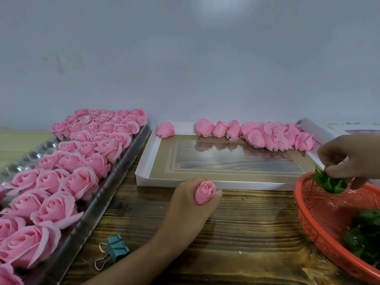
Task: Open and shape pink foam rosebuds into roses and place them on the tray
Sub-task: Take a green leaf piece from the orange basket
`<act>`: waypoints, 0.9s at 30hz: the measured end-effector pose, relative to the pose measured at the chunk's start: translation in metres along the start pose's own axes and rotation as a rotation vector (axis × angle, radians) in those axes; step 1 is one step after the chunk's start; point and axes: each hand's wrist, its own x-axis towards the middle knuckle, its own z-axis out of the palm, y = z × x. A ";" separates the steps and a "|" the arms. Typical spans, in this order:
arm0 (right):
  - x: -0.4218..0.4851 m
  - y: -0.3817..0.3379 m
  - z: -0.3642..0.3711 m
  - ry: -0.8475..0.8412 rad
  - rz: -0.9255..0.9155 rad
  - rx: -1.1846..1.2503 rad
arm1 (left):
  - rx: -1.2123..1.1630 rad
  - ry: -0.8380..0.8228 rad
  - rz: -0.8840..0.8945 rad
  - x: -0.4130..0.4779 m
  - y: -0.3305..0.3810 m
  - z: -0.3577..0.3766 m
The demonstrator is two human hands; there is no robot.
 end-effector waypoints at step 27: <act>-0.010 -0.009 -0.003 -0.189 -0.024 -0.138 | 0.036 0.010 0.055 0.000 0.001 0.000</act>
